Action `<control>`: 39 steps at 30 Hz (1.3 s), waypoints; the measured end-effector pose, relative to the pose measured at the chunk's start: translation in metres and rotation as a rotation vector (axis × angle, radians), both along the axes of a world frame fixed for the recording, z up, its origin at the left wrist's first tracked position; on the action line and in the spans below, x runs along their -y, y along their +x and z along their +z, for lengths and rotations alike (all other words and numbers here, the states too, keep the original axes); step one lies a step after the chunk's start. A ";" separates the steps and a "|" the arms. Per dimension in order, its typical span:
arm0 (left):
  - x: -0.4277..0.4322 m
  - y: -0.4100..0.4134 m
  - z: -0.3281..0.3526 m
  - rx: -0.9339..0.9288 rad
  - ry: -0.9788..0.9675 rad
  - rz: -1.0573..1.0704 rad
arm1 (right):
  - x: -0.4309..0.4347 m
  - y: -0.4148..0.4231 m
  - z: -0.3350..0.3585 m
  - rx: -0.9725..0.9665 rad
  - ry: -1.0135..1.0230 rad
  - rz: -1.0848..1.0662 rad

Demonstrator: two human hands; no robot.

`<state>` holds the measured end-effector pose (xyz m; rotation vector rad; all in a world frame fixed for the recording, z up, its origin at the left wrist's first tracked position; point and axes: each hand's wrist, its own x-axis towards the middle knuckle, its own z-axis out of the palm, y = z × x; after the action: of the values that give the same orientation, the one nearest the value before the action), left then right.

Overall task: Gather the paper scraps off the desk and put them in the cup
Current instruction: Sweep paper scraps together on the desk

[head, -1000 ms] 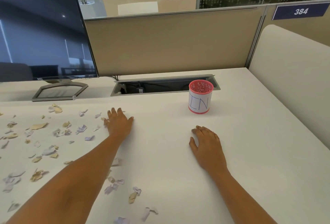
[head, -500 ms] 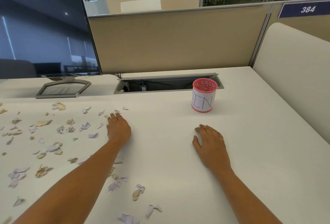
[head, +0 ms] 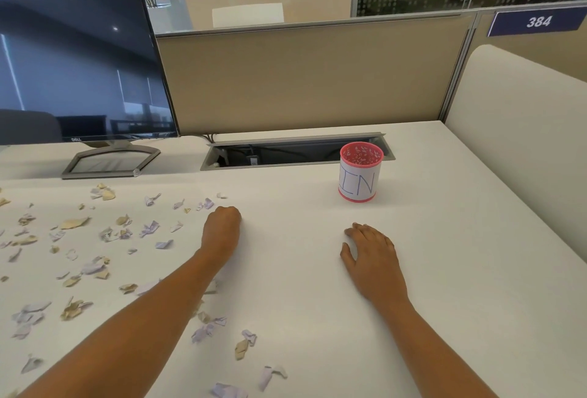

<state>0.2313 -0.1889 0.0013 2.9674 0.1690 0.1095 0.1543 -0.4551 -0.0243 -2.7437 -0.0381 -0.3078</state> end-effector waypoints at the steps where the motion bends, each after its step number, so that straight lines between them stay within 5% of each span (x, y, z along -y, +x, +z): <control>1: 0.004 0.002 0.001 -0.004 -0.010 -0.012 | 0.000 0.000 0.000 0.001 0.005 -0.001; 11: 0.088 0.043 0.057 0.093 -0.221 -0.130 | -0.001 0.000 -0.001 0.017 0.024 0.001; 19: 0.174 0.063 0.119 0.243 -0.141 -0.407 | -0.001 0.000 0.001 0.042 0.046 0.009; 30: 0.218 0.079 0.111 0.043 -0.113 -0.497 | -0.002 -0.002 0.002 0.094 0.068 0.003; 39: 0.205 0.075 0.101 0.155 -0.184 -0.479 | -0.002 -0.001 0.002 0.103 0.071 0.001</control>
<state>0.3058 -0.3937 0.1021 2.7120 -0.5186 0.2441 0.1529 -0.4526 -0.0222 -2.6556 -0.0545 -0.4410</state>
